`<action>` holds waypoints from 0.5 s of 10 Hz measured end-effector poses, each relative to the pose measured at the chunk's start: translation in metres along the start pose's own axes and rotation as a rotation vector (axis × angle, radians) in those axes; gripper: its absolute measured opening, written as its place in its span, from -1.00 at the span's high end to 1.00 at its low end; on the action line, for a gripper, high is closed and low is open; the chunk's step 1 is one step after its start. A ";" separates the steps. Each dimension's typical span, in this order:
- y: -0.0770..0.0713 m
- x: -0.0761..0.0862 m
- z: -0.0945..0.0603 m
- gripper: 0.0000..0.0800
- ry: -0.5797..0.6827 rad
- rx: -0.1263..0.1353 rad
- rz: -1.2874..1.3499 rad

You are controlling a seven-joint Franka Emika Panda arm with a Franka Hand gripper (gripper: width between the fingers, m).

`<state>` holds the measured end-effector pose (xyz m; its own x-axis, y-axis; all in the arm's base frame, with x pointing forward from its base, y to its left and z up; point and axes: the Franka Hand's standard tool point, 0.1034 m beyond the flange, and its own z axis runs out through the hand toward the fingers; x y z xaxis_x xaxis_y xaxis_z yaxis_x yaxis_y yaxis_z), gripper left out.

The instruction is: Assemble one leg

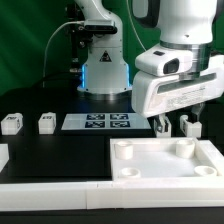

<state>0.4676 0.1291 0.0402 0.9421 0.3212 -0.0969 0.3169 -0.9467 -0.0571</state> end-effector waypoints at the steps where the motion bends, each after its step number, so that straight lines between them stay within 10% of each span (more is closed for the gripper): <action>1: -0.010 0.001 0.001 -0.62 0.000 0.006 0.085; 5: -0.030 0.001 0.003 -0.62 -0.046 0.005 0.101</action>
Offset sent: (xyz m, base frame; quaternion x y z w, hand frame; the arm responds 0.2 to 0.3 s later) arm 0.0061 0.0221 0.0015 -0.0055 0.0156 0.0311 0.9994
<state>0.4591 0.1580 0.0391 0.9632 0.2246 -0.1478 0.2196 -0.9743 -0.0498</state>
